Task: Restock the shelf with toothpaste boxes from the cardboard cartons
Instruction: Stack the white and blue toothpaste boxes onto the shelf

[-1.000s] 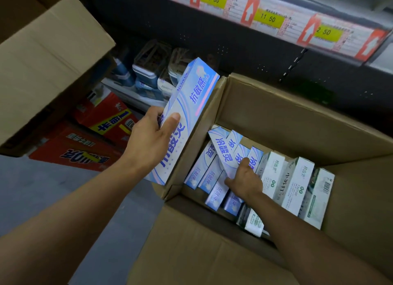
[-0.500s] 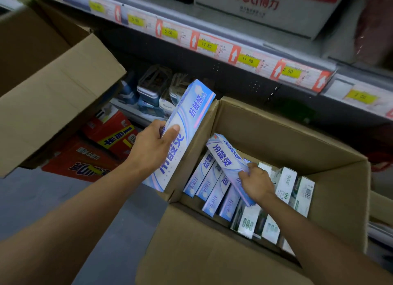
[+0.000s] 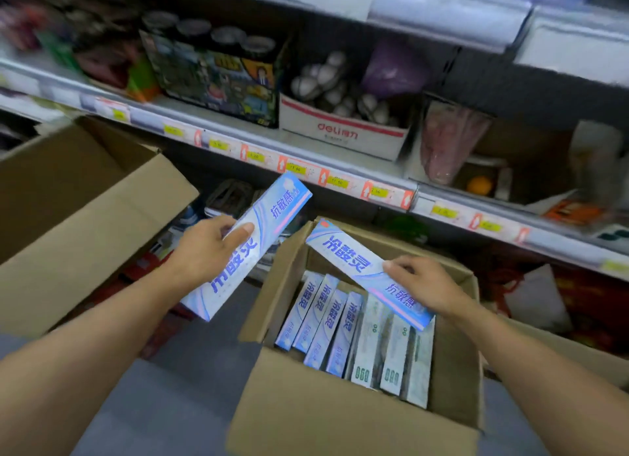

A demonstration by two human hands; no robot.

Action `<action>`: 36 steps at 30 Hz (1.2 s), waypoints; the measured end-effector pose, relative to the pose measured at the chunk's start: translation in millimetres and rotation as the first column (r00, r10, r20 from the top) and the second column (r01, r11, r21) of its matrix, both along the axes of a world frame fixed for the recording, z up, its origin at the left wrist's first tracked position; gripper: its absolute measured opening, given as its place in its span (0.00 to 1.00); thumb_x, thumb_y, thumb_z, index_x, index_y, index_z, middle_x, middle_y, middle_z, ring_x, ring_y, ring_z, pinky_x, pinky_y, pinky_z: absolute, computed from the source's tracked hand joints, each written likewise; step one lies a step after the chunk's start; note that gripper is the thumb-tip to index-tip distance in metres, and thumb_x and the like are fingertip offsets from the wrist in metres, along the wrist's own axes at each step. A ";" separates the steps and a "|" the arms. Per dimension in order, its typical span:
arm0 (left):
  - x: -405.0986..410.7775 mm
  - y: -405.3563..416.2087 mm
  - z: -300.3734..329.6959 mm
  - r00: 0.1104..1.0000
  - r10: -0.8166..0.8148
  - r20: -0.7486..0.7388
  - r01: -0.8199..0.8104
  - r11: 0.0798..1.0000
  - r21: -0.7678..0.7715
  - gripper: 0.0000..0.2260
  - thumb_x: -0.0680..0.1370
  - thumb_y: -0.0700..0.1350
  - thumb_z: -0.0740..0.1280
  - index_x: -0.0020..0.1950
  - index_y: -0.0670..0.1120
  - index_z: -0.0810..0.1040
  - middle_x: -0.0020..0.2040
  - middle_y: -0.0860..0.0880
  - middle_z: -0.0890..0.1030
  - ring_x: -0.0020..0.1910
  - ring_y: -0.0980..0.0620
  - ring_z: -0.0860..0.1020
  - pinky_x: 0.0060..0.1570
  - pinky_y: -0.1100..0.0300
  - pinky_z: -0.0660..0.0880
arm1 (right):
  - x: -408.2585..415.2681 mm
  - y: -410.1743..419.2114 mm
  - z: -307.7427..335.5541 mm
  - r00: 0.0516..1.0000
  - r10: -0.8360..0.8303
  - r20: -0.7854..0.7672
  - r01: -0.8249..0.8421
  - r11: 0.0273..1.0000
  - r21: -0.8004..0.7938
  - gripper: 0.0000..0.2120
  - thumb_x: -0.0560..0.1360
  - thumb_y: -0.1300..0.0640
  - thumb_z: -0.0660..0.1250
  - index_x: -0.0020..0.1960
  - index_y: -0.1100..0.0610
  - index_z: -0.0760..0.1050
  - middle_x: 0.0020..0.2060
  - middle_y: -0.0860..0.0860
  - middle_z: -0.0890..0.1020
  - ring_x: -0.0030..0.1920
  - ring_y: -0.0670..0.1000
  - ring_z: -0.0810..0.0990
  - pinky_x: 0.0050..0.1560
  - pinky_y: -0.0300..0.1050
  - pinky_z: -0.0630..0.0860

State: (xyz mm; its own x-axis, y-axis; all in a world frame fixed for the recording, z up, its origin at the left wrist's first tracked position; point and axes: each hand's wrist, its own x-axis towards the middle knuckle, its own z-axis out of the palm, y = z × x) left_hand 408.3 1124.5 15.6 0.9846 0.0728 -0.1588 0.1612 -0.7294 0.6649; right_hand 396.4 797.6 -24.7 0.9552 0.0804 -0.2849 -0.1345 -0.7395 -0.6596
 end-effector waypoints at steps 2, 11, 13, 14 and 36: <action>-1.5 2.3 26.0 0.999 -0.033 0.032 0.033 0.999 -0.002 0.12 0.79 0.51 0.62 0.45 0.44 0.76 0.31 0.48 0.71 0.38 0.45 0.73 0.35 0.61 0.63 | -3.9 -2.8 32.9 0.999 -0.007 0.034 0.008 1.000 -0.019 0.14 0.78 0.46 0.61 0.43 0.53 0.80 0.32 0.44 0.78 0.32 0.42 0.73 0.32 0.33 0.66; -0.8 4.7 154.4 0.965 -0.174 0.195 0.159 0.983 0.088 0.13 0.79 0.55 0.59 0.37 0.51 0.71 0.30 0.50 0.71 0.30 0.52 0.69 0.30 0.57 0.61 | -14.2 -22.7 171.9 0.959 -0.070 0.273 0.083 0.996 -0.035 0.13 0.76 0.46 0.64 0.44 0.54 0.81 0.36 0.49 0.82 0.36 0.45 0.76 0.39 0.44 0.70; 2.3 4.3 177.7 0.959 -0.177 0.224 0.163 0.983 0.080 0.11 0.78 0.56 0.61 0.43 0.51 0.75 0.36 0.51 0.77 0.36 0.51 0.75 0.34 0.57 0.67 | -14.8 -28.8 200.8 0.941 -0.081 0.329 0.101 0.994 -0.046 0.11 0.76 0.47 0.65 0.44 0.52 0.81 0.37 0.46 0.83 0.37 0.42 0.77 0.39 0.37 0.71; 5.0 3.7 187.9 0.956 -0.170 0.240 0.158 0.985 0.069 0.12 0.77 0.57 0.62 0.47 0.50 0.77 0.41 0.51 0.79 0.41 0.50 0.77 0.39 0.56 0.70 | -14.4 -32.1 213.7 0.931 -0.092 0.354 0.112 0.993 -0.036 0.10 0.75 0.47 0.65 0.43 0.52 0.81 0.37 0.45 0.83 0.37 0.41 0.77 0.38 0.36 0.70; 143.4 -69.0 312.0 0.876 -0.297 0.379 0.279 0.955 0.102 0.09 0.76 0.59 0.62 0.49 0.56 0.76 0.40 0.54 0.81 0.37 0.53 0.79 0.35 0.58 0.70 | 154.5 -122.5 366.3 0.788 -0.024 0.615 0.255 0.922 -0.291 0.19 0.76 0.43 0.63 0.44 0.59 0.80 0.37 0.55 0.83 0.38 0.55 0.78 0.38 0.47 0.70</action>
